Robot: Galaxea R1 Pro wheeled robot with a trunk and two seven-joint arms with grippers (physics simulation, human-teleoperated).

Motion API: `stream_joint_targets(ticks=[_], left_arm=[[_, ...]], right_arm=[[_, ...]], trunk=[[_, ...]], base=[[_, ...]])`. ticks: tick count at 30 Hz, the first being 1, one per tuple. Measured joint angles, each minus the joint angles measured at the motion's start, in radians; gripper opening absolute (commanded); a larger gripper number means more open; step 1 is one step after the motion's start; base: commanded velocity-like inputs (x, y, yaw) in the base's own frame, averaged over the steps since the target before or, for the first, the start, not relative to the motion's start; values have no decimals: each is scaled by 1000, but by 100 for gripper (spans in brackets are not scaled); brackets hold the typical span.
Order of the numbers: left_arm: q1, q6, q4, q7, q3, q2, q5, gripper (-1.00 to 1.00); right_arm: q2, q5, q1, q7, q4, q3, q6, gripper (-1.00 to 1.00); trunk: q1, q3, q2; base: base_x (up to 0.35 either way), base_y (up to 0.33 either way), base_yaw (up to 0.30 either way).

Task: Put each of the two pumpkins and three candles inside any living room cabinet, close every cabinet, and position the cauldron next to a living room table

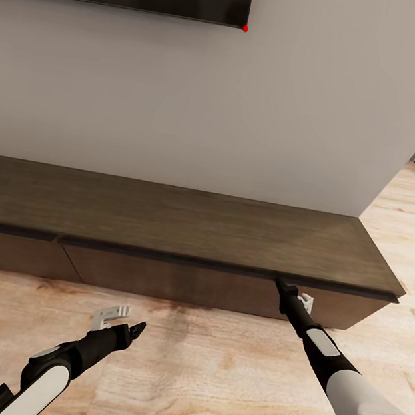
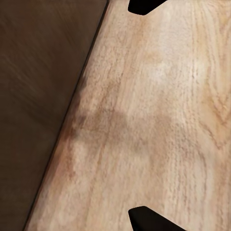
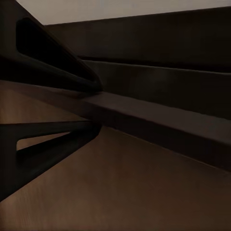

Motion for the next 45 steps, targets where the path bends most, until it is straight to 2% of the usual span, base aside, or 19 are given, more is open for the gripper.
stream_joint_targets(ticks=[17, 40, 42, 45], left_arm=[[0, -2, 0, 0, -12, 0, 0, 100], [0, -2, 0, 0, -12, 0, 0, 100], [0, -2, 1, 0, -12, 0, 0, 100], [0, -2, 1, 0, -13, 0, 0, 100]], right_arm=[[0, -2, 0, -2, -1, 0, 1, -100], [-1, -4, -1, -1, 1, 2, 7, -100], [-3, 2, -1, 2, 1, 2, 11, -100], [-12, 43, -1, 5, -3, 4, 18, -100]], trunk=[[0, 0, 0], [0, 0, 0], [0, 0, 0], [0, 0, 0]], base=[[-20, 0, 0], [-268, 0, 0], [-278, 0, 0], [-278, 0, 0]])
